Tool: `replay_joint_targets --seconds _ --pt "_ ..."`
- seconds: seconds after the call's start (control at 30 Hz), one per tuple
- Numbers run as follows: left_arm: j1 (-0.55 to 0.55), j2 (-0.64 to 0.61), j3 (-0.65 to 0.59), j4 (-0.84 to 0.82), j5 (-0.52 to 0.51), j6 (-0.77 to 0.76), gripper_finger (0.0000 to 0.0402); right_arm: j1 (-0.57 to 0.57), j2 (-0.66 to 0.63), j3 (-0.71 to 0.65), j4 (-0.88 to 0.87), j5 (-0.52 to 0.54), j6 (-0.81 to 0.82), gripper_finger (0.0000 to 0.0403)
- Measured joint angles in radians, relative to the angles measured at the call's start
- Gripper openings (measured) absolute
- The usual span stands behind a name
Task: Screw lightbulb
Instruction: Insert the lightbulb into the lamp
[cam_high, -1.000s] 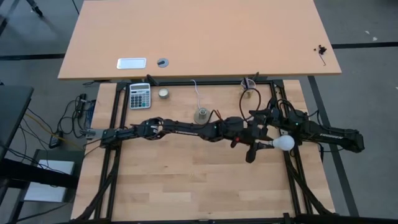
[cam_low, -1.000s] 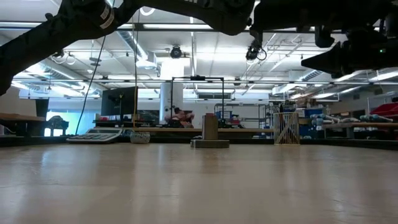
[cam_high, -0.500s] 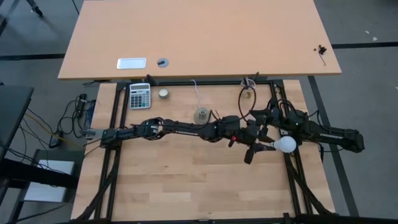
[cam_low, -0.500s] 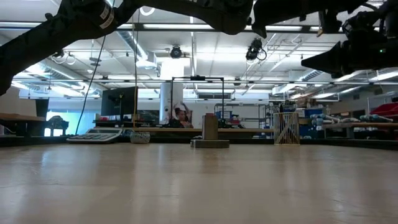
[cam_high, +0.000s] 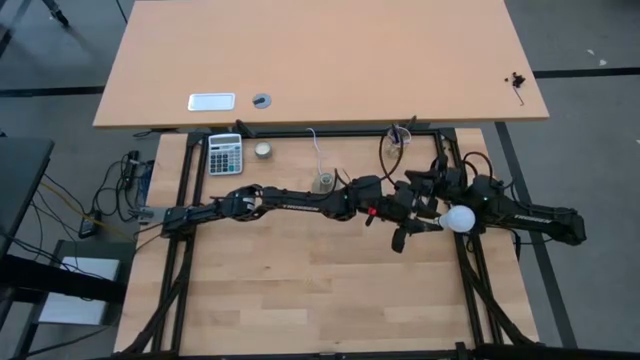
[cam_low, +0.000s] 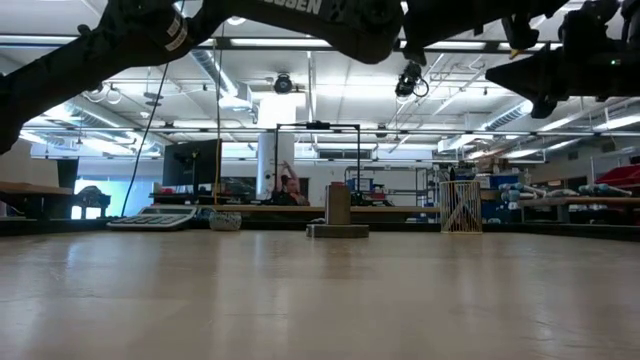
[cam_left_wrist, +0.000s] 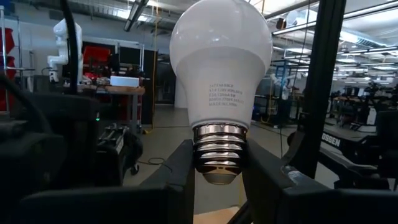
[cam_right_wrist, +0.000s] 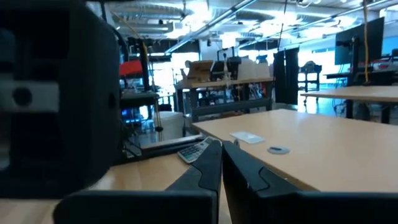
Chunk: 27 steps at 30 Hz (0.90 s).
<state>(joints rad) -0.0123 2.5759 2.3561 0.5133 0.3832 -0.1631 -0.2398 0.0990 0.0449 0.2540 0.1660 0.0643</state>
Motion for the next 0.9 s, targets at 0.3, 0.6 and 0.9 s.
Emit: replay_joint_targets --seconds 0.3,0.6,0.9 --pt "0.005 -0.011 -0.004 -0.056 0.025 0.002 0.0094 0.000 0.000 0.000 -0.002 0.009 0.023 0.0050" --pt "0.006 -0.074 -0.004 -0.220 -0.009 0.132 0.0094 -0.001 0.000 0.000 -0.009 0.021 0.007 0.0071" --pt "0.006 -0.087 -0.004 -0.301 -0.056 0.175 0.0094 -0.001 0.000 0.000 -0.034 0.020 0.011 0.0069"
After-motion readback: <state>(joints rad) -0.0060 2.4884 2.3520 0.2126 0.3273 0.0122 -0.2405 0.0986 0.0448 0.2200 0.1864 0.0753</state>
